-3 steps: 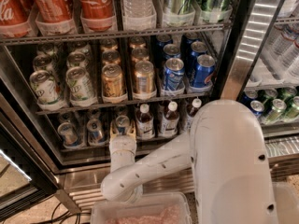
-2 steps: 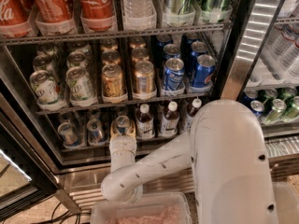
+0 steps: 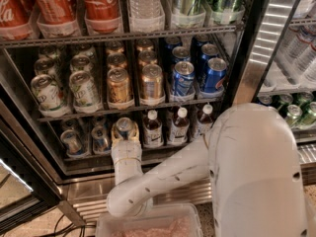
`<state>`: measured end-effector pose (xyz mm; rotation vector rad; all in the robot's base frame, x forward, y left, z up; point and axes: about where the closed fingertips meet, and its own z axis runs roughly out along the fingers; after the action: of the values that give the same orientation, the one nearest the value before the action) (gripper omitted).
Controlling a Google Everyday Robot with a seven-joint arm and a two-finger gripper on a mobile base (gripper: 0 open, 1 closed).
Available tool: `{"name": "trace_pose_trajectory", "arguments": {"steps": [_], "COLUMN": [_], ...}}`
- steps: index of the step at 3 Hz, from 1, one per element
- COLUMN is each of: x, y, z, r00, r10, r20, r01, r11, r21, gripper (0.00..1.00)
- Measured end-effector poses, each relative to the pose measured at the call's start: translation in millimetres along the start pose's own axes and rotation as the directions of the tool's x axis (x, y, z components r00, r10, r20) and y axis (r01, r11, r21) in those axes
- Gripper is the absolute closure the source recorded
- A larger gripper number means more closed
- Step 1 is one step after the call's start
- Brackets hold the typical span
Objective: Pick redbull can from bottom shelf of fridge
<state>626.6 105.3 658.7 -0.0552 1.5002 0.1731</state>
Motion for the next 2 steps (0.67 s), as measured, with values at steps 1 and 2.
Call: {"name": "trace_pose_trajectory", "arguments": {"steps": [1, 2], "x": [-14.1, -14.7], "y": [25.5, 42.3], "z": [-19.4, -51.0], "r00": [0.999, 0.994], "r10": [0.042, 0.110], "r20": [0.021, -0.018], "r01": [-0.039, -0.111], "r11": [0.9916, 0.9656], "r21": [-0.123, -0.235], "gripper": [1.00, 1.00]}}
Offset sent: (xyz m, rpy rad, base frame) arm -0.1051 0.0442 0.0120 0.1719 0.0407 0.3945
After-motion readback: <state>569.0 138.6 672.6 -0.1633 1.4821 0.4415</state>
